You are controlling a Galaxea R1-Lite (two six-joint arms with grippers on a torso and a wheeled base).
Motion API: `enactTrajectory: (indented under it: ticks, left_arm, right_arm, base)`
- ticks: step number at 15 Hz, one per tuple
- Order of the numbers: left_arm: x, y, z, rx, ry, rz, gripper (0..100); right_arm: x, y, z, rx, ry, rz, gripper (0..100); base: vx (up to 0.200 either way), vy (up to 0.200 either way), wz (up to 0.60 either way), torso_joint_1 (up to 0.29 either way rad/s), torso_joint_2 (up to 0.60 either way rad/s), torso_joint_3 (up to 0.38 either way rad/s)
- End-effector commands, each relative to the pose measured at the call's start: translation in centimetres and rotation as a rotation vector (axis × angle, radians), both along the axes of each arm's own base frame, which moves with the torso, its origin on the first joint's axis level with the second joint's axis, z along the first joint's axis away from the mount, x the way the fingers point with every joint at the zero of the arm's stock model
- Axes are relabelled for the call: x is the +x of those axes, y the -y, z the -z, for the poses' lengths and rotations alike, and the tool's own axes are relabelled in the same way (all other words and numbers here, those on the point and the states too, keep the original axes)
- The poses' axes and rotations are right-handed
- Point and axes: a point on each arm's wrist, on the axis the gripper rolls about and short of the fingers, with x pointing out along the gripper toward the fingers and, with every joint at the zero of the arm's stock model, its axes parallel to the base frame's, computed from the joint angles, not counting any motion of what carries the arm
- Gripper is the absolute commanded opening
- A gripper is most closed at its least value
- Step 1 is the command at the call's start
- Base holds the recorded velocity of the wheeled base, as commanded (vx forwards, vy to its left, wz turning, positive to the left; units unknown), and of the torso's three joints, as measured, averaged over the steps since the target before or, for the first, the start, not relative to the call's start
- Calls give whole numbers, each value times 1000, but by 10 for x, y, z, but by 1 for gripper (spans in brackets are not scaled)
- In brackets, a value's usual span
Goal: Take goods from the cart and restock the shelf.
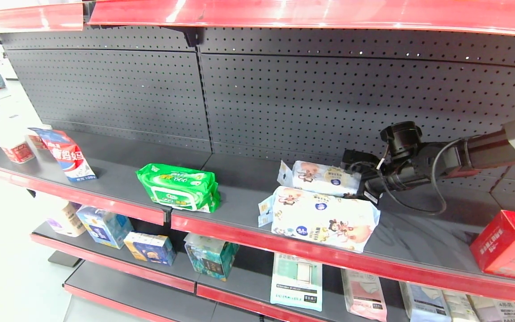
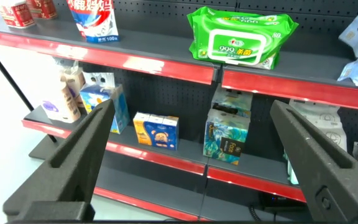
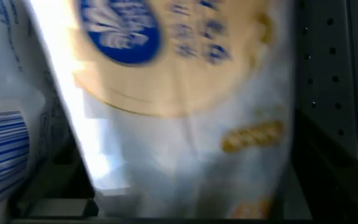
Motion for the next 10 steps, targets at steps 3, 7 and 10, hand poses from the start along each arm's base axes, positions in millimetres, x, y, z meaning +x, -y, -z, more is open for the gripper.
enactTrajectory:
  ticks: [3,7,10]
  left_arm:
    - [0,0,0,0,-1,0,100]
    - [0,0,0,0,-1,0,100]
    - [0,0,0,0,-1,0,100]
  right_arm:
    - [1,0,-6,5,16,3,100]
    - [1,-1,-8,8,22,6,100]
    - [-1,0,-13,14,32,10,100]
  base:
    - [0,0,0,0,0,0]
    - [0,0,0,0,0,0]
    - [0,0,0,0,0,0]
